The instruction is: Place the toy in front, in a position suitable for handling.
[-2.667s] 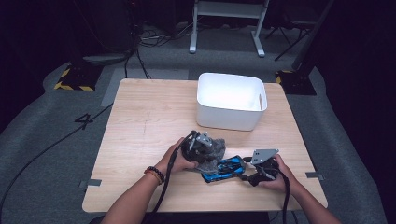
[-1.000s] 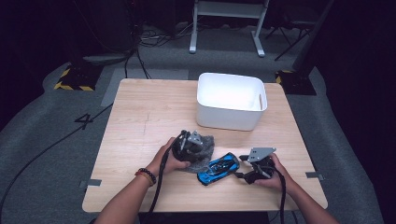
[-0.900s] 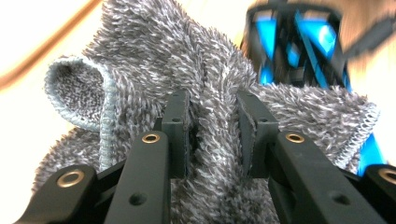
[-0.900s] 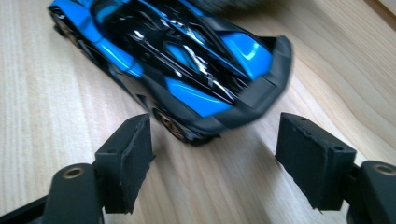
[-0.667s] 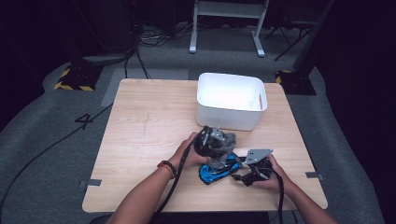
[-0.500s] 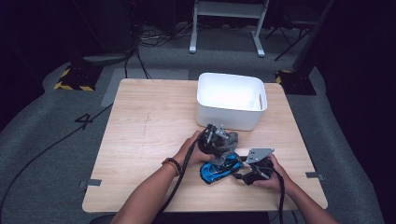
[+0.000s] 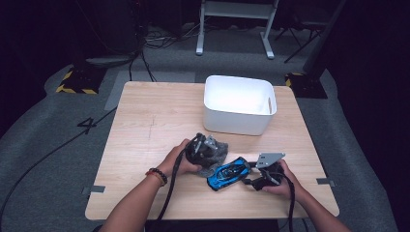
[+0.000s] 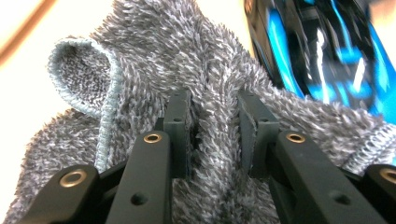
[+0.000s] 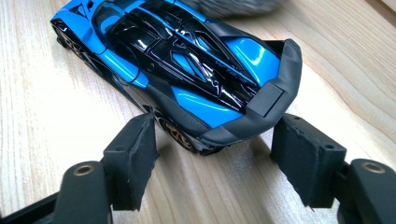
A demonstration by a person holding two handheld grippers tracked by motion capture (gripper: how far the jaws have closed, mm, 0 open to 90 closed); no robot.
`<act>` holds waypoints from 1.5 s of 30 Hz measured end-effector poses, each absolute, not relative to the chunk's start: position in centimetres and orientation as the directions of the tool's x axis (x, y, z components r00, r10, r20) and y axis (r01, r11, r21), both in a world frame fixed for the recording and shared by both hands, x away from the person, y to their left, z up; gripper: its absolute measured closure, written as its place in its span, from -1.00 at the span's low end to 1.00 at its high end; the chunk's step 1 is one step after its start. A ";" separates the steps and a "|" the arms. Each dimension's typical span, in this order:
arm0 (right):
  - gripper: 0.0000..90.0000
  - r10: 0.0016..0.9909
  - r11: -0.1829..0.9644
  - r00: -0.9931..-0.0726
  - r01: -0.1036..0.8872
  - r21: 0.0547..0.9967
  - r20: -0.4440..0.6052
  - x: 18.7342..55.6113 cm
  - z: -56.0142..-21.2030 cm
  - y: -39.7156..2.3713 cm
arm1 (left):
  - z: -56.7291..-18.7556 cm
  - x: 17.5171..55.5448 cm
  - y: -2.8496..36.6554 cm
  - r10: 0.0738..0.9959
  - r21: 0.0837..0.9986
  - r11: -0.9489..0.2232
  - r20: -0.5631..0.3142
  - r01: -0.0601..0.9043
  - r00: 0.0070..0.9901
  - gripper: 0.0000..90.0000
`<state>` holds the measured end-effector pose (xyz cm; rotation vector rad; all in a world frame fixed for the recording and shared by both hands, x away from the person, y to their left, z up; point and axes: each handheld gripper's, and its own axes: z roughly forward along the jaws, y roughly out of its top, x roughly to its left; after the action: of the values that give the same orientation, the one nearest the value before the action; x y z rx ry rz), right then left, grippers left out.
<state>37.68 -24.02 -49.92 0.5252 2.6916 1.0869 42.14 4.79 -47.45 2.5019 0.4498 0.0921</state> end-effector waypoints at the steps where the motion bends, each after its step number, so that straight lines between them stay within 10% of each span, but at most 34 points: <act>1: -0.32 0.394 0.667 -0.918 0.255 0.700 -0.040 37.7 -49.9 -24.0 | -47.5 41.7 5.3 0.336 0.564 -0.771 -0.033 0.295 0.941 0.52; 20: -0.31 0.407 0.663 -0.913 0.279 0.694 -0.022 37.8 -49.9 -24.0 | -48.2 33.4 8.5 0.378 0.593 -0.719 -0.105 0.364 0.920 0.39; 25: -0.23 0.398 0.667 -0.917 0.272 0.694 -0.024 37.7 -49.8 -23.5 | -48.7 32.1 6.9 0.465 0.601 -0.653 -0.161 0.460 0.870 -0.17; 31: -0.23 0.397 0.665 -0.917 0.271 0.696 -0.023 37.6 -49.9 -23.5 | -49.4 30.8 3.2 0.560 0.581 -0.680 0.018 0.447 0.828 -0.77; 45: -0.04 0.354 0.679 -0.935 0.239 0.694 -0.024 37.1 -49.7 -23.9 | -49.6 34.7 3.8 0.551 0.608 -0.667 0.014 0.430 0.835 -0.69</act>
<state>37.08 -23.91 -49.73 0.4856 2.7333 1.0962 34.65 3.79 -49.60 2.4024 0.7153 0.2608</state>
